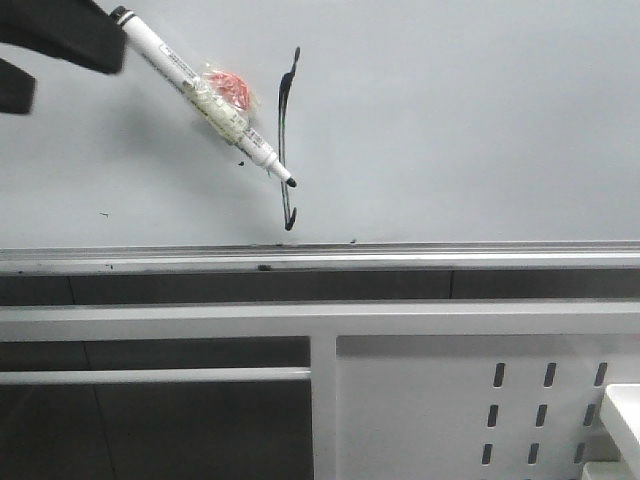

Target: Write number 1 on whiteboard

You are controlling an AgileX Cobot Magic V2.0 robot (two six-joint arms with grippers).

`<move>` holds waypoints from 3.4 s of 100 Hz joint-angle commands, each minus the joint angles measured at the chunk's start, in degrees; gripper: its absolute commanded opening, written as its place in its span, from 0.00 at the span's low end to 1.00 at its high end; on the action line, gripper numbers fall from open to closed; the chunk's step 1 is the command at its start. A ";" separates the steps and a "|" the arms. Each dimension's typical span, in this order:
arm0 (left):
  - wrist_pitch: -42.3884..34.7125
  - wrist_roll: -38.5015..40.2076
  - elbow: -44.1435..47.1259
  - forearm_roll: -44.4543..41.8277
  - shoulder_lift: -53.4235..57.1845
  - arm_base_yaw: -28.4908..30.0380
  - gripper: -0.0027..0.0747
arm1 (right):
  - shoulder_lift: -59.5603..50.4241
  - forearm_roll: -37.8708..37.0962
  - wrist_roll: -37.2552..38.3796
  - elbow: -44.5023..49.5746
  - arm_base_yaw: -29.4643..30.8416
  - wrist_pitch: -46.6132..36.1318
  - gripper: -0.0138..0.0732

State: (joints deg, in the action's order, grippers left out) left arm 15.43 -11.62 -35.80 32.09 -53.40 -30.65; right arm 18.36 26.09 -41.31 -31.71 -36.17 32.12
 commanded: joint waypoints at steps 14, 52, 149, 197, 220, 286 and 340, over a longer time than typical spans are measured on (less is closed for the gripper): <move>-2.75 0.17 3.20 -5.96 20.38 6.11 0.63 | -1.97 -9.94 0.63 -1.32 -0.20 1.39 0.10; 10.59 0.17 9.08 -11.02 44.39 16.09 0.38 | -10.18 -16.28 13.78 2.73 -0.20 -6.86 0.10; 12.91 0.05 9.38 -12.87 48.84 17.05 0.01 | -10.18 -16.16 13.78 3.78 -0.20 -5.63 0.10; -6.74 0.16 32.14 -21.55 54.97 23.23 0.01 | -10.18 -16.16 13.78 3.78 -0.20 -5.45 0.10; -8.68 12.69 38.01 -24.98 54.97 23.21 0.01 | -10.18 -16.16 13.78 3.78 -0.20 -5.36 0.10; 2.17 12.58 38.01 -25.24 54.97 23.21 0.01 | -10.18 -16.16 13.78 3.78 -0.20 -5.12 0.10; 2.17 12.58 38.01 -25.24 54.97 23.21 0.01 | -10.50 -24.53 20.30 6.09 2.10 -6.90 0.10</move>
State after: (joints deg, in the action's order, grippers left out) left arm 19.74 0.39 0.16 6.75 0.28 -7.53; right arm 7.62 6.75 -26.16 -25.79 -35.66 31.19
